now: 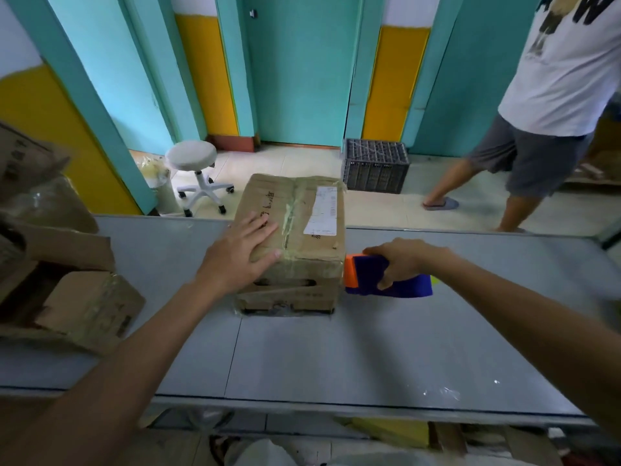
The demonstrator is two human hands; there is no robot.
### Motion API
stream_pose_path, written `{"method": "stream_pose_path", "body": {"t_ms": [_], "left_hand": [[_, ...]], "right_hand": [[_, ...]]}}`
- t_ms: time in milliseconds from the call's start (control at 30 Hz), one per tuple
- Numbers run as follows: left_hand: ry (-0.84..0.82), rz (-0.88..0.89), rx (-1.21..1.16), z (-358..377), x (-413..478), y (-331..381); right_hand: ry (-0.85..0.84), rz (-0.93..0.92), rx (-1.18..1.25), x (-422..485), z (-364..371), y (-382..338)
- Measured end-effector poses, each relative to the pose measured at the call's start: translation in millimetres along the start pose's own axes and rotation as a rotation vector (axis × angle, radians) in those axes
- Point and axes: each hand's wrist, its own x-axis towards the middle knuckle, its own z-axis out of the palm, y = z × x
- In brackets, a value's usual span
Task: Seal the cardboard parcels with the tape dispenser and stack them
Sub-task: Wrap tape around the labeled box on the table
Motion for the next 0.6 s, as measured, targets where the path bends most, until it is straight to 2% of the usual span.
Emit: {"method": "stream_pose_path", "body": {"t_ms": [133, 400, 467, 500, 567, 600], "left_hand": [[-0.028, -0.024, 0.000, -4, 1, 2], [0.030, -0.090, -0.204, -4, 4, 6], [0.071, -0.163, -0.414, -4, 4, 4], [0.108, -0.222, -0.619, -7, 3, 5], [0.252, -0.342, -1.016, -13, 3, 6], [0.327, -0.378, -1.080, -15, 2, 6]], "right_hand": [[0.145, 0.060, 0.057, -2, 16, 17], [0.314, 0.114, 0.238, -6, 107, 34], [0.365, 0.103, 0.209, -6, 116, 32], [0.399, 0.097, 0.182, -6, 119, 31], [0.475, 0.119, 0.108, -5, 121, 28], [0.485, 0.139, 0.064, -4, 122, 27]]}}
